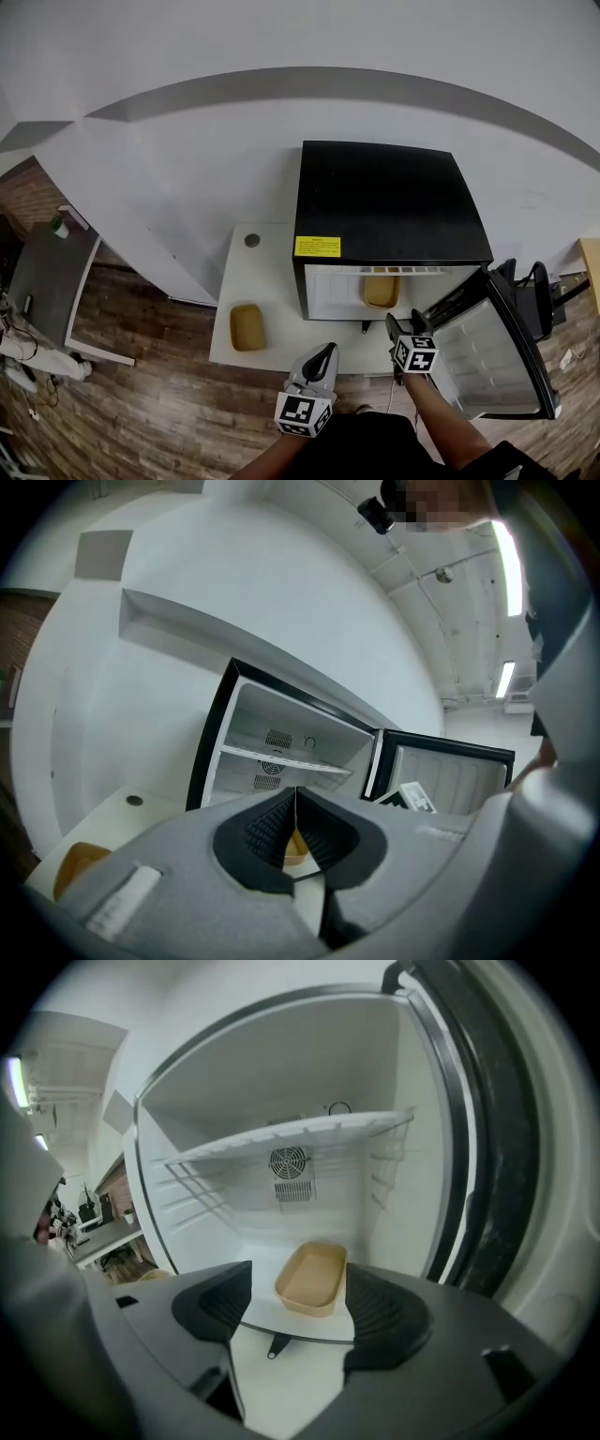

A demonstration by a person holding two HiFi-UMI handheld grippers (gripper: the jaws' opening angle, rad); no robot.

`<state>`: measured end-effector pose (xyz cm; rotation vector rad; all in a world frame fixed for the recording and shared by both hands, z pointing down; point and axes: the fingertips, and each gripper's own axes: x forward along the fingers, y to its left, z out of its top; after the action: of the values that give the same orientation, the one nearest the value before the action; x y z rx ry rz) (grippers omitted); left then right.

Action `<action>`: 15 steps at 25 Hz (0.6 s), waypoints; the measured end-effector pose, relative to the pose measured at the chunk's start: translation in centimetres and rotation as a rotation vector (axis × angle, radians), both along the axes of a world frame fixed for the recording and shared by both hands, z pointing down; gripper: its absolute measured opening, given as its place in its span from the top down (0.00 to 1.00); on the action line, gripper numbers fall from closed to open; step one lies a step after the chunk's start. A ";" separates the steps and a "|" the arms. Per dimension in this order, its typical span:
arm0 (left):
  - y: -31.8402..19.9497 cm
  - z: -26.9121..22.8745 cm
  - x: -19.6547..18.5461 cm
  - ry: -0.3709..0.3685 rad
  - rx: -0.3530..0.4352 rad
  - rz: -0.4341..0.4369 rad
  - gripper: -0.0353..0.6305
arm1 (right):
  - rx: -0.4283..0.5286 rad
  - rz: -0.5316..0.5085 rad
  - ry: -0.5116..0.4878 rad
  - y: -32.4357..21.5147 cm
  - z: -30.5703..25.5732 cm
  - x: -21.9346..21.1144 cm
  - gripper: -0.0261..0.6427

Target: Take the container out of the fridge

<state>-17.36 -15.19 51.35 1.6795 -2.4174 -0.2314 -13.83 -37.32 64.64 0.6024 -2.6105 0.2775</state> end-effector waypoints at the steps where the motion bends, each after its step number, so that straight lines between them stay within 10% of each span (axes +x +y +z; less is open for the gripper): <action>1: 0.0 -0.1 0.0 -0.001 -0.002 0.003 0.92 | -0.008 0.004 0.024 -0.6 1.0 -0.4 0.52; 15: -0.9 0.3 0.3 0.029 -0.015 0.053 0.92 | -0.116 0.088 0.183 -6.8 9.1 -4.7 0.52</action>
<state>-17.08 -16.12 51.60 1.7192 -2.3443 -0.2276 -18.54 -44.13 73.72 0.6699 -2.3786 0.3800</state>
